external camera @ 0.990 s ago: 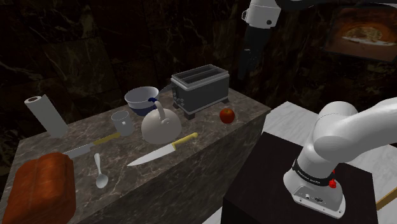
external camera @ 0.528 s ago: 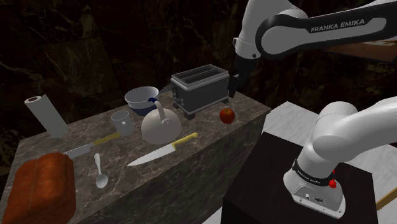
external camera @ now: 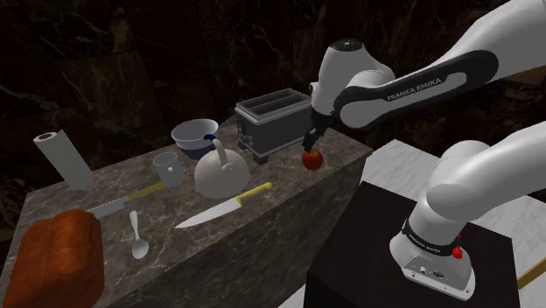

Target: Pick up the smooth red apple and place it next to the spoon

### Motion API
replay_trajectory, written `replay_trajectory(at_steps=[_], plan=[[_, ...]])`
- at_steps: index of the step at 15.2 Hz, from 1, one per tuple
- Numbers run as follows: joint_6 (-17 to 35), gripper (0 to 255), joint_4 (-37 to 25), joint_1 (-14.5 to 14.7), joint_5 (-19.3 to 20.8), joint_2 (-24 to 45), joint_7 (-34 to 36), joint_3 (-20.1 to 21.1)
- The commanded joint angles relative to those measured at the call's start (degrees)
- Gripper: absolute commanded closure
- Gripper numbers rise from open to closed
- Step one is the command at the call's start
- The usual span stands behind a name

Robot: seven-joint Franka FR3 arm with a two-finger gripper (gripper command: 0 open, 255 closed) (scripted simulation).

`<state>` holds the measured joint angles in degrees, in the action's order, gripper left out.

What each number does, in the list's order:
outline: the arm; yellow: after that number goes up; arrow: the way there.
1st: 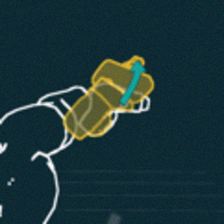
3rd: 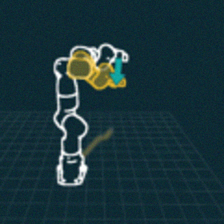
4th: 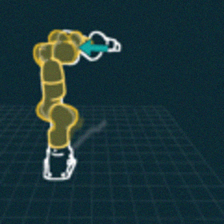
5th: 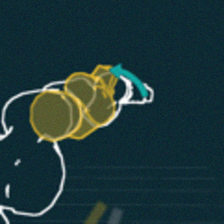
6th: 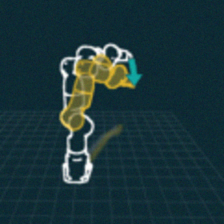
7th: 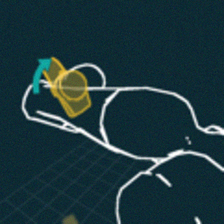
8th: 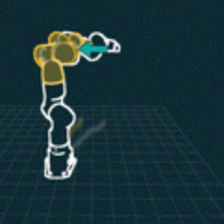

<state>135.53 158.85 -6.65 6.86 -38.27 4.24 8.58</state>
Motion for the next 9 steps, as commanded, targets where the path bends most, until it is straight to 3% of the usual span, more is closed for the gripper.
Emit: replay_trajectory(at_steps=[1,3,9], plan=[[6.8,0,1.8,-2.0,2.6,3.8,1.9,1.6],[11.9,0,2.4,-4.4,5.3,7.3,3.9,3.2],[18.2,0,2.8,-7.4,8.2,13.1,5.9,4.5]])
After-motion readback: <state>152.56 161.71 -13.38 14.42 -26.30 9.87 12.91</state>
